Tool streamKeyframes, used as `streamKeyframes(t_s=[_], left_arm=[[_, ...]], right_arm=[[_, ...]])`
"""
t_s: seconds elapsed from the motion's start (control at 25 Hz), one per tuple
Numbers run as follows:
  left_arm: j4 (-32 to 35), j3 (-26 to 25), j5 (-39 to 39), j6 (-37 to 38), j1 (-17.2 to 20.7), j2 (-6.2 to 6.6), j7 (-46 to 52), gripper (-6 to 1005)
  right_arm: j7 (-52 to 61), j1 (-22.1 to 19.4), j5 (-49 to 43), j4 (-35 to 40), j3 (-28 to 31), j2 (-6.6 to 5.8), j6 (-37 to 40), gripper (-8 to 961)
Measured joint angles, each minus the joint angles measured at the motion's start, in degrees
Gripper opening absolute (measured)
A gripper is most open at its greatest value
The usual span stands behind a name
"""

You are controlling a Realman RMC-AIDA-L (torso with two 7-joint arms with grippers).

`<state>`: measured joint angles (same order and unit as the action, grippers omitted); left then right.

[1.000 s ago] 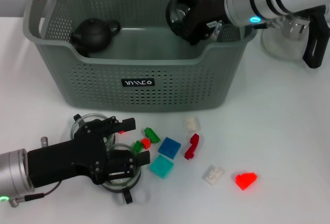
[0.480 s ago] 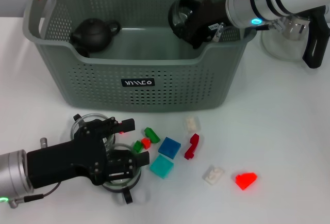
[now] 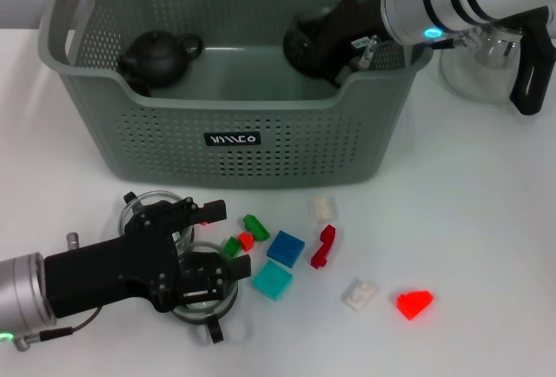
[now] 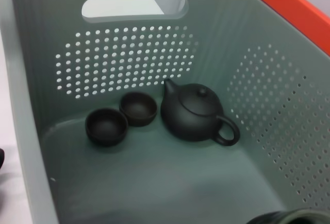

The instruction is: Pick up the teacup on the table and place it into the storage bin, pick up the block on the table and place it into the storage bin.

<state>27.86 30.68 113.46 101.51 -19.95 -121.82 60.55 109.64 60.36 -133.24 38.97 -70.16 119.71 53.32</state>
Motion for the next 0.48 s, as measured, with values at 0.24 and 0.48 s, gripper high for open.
streamKeyframes(t_s=[0.24, 0.48], left_arm=[[0.00, -0.13, 0.00, 0.00, 0.07, 0.00, 0.00, 875], [0.11, -0.25, 0.00, 0.00, -0.04, 0.00, 0.00, 875]], right_arm=[[0.93, 0.05, -0.63, 1.04, -0.10, -0.04, 1.44, 255], [2.93, -0.12, -2.89, 3.78, -0.12, 0.24, 2.08, 474]])
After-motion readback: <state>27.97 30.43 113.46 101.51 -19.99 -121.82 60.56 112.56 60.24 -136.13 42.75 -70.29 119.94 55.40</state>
